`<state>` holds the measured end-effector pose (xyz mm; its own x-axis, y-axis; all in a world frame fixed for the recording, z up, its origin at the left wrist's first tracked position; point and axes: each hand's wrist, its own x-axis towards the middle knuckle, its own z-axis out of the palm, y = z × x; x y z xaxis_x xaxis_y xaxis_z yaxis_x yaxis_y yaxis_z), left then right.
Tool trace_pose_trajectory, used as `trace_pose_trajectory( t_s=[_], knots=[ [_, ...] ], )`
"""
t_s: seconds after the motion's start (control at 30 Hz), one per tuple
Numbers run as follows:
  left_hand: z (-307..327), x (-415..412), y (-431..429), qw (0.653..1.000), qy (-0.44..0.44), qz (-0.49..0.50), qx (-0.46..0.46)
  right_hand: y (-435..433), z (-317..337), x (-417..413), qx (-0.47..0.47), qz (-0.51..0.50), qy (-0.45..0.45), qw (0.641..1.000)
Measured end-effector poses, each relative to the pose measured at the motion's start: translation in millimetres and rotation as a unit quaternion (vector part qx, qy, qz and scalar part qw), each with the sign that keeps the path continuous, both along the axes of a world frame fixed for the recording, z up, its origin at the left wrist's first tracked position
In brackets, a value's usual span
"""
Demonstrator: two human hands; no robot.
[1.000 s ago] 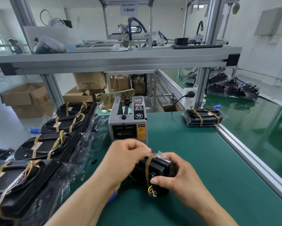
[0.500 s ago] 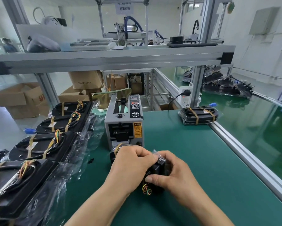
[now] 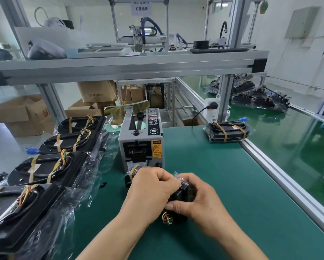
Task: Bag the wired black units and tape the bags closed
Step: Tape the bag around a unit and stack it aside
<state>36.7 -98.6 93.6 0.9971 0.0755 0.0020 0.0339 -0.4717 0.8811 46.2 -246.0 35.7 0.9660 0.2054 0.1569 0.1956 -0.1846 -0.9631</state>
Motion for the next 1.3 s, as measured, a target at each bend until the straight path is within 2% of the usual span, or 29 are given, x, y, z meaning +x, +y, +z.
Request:
trace_pose_trajectory(
  t_s=[0.47,0.67,0.9,1.03,1.17,1.3],
  knots=[
    [-4.4,0.6,-2.3,0.999,-0.027,0.005,0.029,0.8,1.1,-2.0,-0.003,0.000,0.008,1.000],
    [-3.9,0.0,-2.5,0.995,-0.036,0.035,0.085,0.0,-0.2,-2.8,0.004,0.002,0.011,1.000],
    [-4.0,1.1,1.7,0.995,-0.033,0.060,0.076,0.0,0.4,-2.4,-0.001,0.000,0.000,1.000],
    [-2.7,1.5,-0.7,0.993,-0.044,0.057,0.097,0.2,1.1,-2.3,-0.001,-0.003,-0.007,1.000],
    [-2.1,1.6,-5.2,0.985,-0.050,0.049,0.155,-1.2,0.9,-3.2,-0.002,0.001,-0.007,1.000],
    [0.3,8.1,2.3,0.982,-0.049,0.001,0.181,-1.6,1.6,-3.7,0.007,0.008,0.002,1.000]
  ],
)
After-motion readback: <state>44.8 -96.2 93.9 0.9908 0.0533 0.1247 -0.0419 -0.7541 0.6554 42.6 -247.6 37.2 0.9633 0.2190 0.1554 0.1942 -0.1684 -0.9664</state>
